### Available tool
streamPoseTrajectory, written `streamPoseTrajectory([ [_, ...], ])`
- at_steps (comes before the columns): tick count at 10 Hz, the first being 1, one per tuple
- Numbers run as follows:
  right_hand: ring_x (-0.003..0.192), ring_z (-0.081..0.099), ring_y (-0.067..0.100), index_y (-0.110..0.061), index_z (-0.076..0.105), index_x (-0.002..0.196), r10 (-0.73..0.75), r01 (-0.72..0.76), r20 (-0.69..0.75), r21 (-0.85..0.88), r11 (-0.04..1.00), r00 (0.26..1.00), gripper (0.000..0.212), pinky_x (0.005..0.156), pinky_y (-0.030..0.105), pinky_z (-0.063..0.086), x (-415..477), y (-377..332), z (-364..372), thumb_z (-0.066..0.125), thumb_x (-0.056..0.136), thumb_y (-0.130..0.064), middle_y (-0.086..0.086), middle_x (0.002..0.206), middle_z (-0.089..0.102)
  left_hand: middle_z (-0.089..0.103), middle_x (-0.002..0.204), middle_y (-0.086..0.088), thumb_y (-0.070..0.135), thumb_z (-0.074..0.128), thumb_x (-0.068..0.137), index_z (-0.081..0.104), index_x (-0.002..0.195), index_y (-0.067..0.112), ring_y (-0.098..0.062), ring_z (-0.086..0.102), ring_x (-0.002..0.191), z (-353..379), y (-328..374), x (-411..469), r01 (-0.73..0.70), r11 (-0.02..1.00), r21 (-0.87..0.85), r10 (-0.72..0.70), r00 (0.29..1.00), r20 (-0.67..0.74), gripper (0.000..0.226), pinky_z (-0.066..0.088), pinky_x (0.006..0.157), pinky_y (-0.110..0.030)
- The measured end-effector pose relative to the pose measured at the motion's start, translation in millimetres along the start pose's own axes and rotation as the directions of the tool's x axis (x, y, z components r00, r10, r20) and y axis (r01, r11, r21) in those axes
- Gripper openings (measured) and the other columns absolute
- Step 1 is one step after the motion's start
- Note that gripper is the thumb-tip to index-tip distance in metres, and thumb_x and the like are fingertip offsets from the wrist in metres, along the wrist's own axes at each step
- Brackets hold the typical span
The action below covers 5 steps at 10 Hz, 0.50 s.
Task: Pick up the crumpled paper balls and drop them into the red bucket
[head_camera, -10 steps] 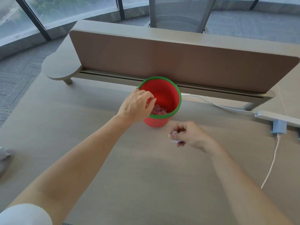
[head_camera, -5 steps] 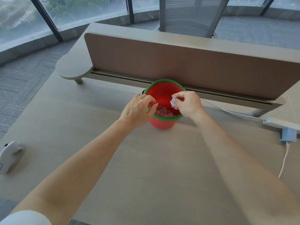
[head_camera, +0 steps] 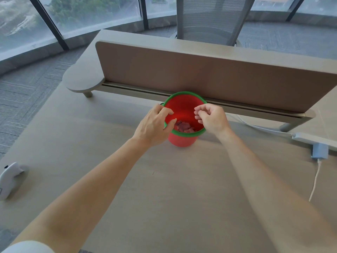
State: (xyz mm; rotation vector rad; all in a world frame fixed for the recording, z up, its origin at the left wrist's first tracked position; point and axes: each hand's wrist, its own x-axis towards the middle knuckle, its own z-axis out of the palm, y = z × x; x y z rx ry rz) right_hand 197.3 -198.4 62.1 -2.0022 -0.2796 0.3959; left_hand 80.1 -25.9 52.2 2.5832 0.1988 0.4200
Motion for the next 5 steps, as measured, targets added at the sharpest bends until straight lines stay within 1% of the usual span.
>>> streamPoseTrajectory([
  [1,0.082,0.071,0.024,-0.009,0.070,0.094,0.044,-0.044,0.006,0.086,0.995,0.999,0.016,0.081,0.043,0.060,-7,-2,2,0.053,0.094,-0.010,0.009,0.091,0.073,0.059,0.107,-0.007,0.033,0.059,0.093,0.061,0.114,0.013,-0.021,0.060,0.087,-6,3,-3,-0.007,1.000,-0.010,0.007,1.000,0.012,0.029,0.054,0.075,-0.034],
  [2,0.077,0.067,0.023,-0.003,0.069,0.095,0.075,-0.072,-0.009,0.170,0.983,0.997,0.019,0.076,0.040,0.058,-16,-8,4,0.054,0.095,-0.014,0.008,0.085,0.070,0.060,0.108,-0.005,0.035,0.058,0.094,0.061,0.114,0.014,-0.020,0.061,0.089,-13,4,-7,-0.025,1.000,-0.017,0.026,0.999,0.020,0.029,0.056,0.076,-0.035],
  [3,0.072,0.065,0.022,-0.004,0.069,0.093,0.099,-0.094,-0.007,0.239,0.966,0.995,0.025,0.071,0.036,0.055,-27,-17,5,0.053,0.097,-0.022,0.008,0.081,0.069,0.059,0.108,-0.004,0.036,0.058,0.094,0.060,0.115,0.015,-0.019,0.062,0.089,-24,5,-10,-0.016,0.999,-0.049,0.018,0.999,0.027,0.029,0.055,0.078,-0.033],
  [4,0.070,0.065,0.024,-0.003,0.069,0.092,0.111,-0.105,-0.006,0.279,0.955,0.994,0.033,0.068,0.035,0.054,-35,-26,4,0.051,0.099,-0.029,0.010,0.081,0.069,0.057,0.104,-0.001,0.035,0.058,0.095,0.061,0.114,0.015,-0.015,0.058,0.083,-37,6,-11,0.006,0.993,-0.114,-0.004,1.000,0.021,0.028,0.049,0.075,-0.025],
  [5,0.067,0.065,0.023,-0.002,0.070,0.088,0.125,-0.112,-0.022,0.313,0.943,0.992,0.042,0.065,0.033,0.054,-49,-41,5,0.047,0.100,-0.036,0.013,0.079,0.069,0.056,0.099,0.003,0.034,0.057,0.095,0.062,0.110,0.017,-0.012,0.056,0.078,-51,7,-15,0.089,0.963,-0.254,-0.087,0.996,0.023,0.023,0.043,0.069,-0.016],
])
